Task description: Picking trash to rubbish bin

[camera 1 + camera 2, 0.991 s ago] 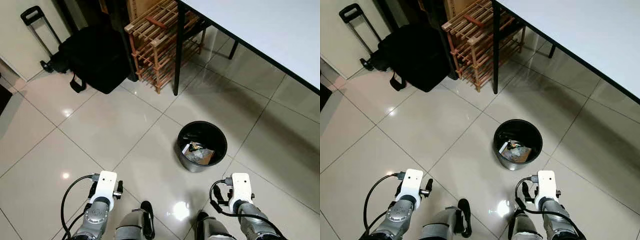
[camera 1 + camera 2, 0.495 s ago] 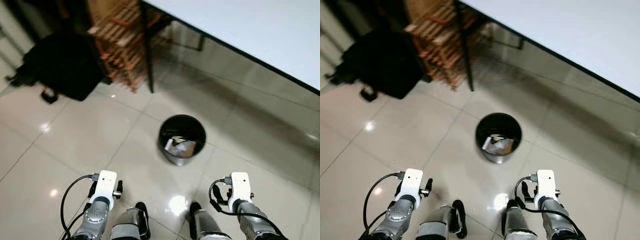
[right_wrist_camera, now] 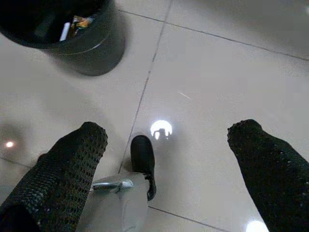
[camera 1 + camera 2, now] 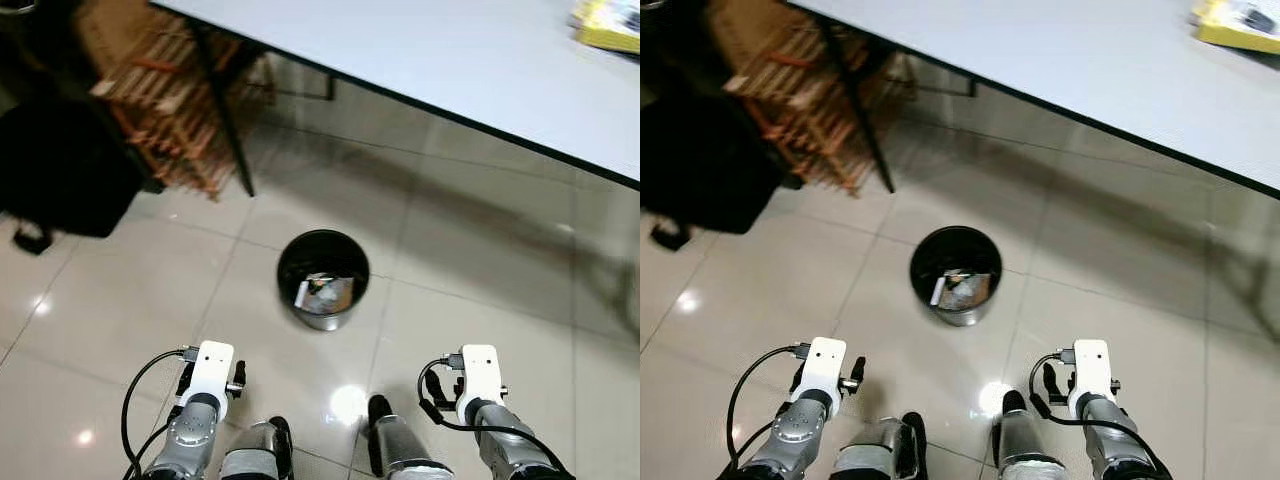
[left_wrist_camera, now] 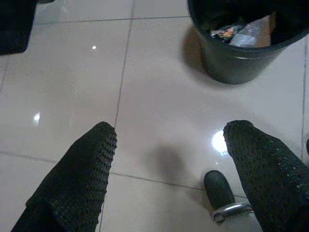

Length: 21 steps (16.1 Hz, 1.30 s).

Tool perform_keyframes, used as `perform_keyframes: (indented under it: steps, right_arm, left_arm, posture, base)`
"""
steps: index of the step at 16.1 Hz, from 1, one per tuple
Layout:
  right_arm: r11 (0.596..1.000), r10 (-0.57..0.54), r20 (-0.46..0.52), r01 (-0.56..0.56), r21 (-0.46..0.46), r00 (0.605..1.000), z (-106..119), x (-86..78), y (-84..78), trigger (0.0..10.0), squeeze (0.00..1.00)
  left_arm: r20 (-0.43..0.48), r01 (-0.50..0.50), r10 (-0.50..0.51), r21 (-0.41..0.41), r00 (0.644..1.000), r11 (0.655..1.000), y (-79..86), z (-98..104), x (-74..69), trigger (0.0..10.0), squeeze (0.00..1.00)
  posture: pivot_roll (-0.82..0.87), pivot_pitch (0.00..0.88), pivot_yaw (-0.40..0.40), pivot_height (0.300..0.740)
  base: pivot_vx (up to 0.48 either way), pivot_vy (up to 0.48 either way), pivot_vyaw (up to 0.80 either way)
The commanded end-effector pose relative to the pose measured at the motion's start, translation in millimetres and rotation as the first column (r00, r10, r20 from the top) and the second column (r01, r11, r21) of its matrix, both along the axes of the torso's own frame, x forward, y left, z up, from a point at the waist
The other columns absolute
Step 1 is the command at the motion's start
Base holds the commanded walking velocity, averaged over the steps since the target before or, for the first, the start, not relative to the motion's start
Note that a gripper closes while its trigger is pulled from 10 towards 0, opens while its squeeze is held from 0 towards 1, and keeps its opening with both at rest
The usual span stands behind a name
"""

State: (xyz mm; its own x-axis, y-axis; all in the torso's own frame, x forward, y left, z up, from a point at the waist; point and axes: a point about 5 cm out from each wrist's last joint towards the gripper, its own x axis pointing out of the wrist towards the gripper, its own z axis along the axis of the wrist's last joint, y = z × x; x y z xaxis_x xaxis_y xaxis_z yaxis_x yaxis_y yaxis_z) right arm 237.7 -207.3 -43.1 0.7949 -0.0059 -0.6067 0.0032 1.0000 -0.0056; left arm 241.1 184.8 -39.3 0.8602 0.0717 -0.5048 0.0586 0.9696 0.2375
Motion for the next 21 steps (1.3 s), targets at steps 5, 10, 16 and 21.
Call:
perform_keyframes:
  steps: [5,10,16,21]
  right_arm:
    - [1.000,-0.001,-0.048,0.002,0.005,0.999,-7.8,-10.0,0.6,10.0,0.00]
    - [1.000,0.001,-0.046,-0.001,0.006,0.999,-7.4,-9.1,1.5,10.0,0.00]
    - [1.000,0.004,-0.046,-0.004,0.004,0.999,-7.2,-8.6,1.7,10.0,0.00]
    - [1.000,0.004,-0.046,-0.004,0.004,0.999,-7.1,-8.3,2.0,10.0,0.00]
  left_arm:
    - [-0.037,0.016,-0.015,0.036,0.999,0.999,3.1,-6.9,-10.0,10.0,0.00]
    - [-0.045,0.004,-0.002,0.046,0.999,0.999,3.8,-7.5,-10.1,10.0,0.00]
    - [-0.045,0.000,0.002,0.040,0.999,0.999,3.8,-7.6,-10.3,10.0,0.00]
    - [-0.045,0.001,0.000,0.038,0.999,0.999,4.1,-7.3,-9.9,10.0,0.00]
  posture:
    - [0.07,0.297,0.083,0.740]
    - [0.07,0.295,0.083,0.740]
    - [0.07,0.294,0.081,0.740]
    - [0.07,0.292,0.083,0.740]
  base:
    - [0.000,0.000,-0.80]
    - [0.000,-0.192,-0.80]
    - [0.000,0.000,-0.80]
    - [0.000,0.000,-0.80]
